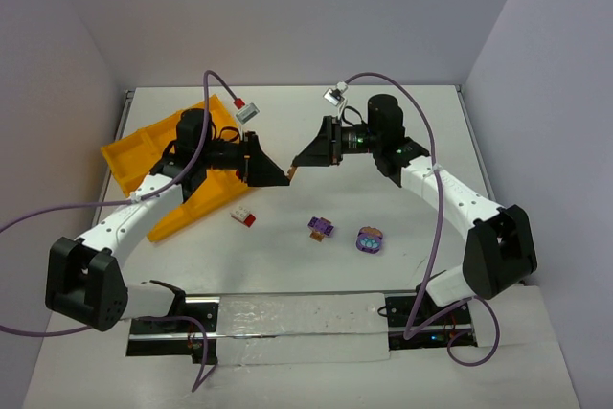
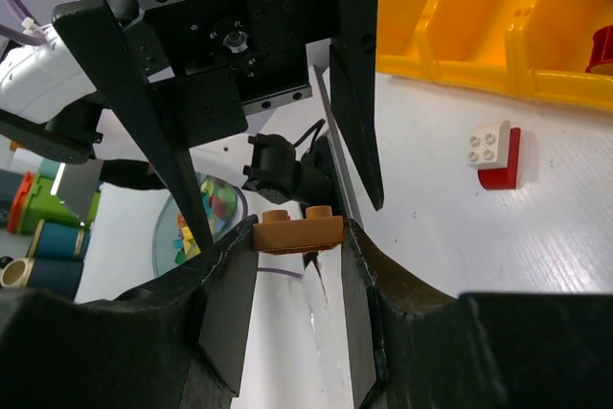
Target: Sort the legos into containers by color
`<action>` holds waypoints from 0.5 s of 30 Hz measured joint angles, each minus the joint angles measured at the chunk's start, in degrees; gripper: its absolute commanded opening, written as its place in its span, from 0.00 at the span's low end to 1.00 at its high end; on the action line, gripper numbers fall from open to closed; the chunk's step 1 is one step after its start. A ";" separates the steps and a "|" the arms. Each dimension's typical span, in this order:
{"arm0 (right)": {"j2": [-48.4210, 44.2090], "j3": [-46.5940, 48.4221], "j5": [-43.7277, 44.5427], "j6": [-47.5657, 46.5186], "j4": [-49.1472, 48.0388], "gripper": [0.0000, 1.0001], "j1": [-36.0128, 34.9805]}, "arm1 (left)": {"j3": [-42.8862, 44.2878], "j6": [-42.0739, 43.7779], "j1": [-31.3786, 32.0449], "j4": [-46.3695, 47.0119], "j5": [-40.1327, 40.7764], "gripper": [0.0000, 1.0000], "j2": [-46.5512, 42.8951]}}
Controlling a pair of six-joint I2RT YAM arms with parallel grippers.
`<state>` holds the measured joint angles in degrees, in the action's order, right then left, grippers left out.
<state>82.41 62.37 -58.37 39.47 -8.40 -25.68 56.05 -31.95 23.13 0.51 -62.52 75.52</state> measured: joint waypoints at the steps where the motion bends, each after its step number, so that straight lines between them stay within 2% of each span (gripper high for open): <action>1: 0.09 0.01 -0.12 0.14 -0.28 0.01 -0.08 | -0.06 -0.72 0.18 0.96 -0.15 0.92 0.09; 6: 0.71 0.33 -0.70 0.74 -1.47 0.01 -0.62 | -1.06 -4.64 0.56 6.58 -1.03 0.83 0.27; 15: 0.91 0.33 -1.04 1.69 -2.63 0.01 -0.98 | -1.44 -8.00 1.56 11.00 -2.27 0.74 1.95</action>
<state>83.32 62.70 -59.42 41.17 -11.03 -26.65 54.61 -39.95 24.69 11.51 -64.79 77.46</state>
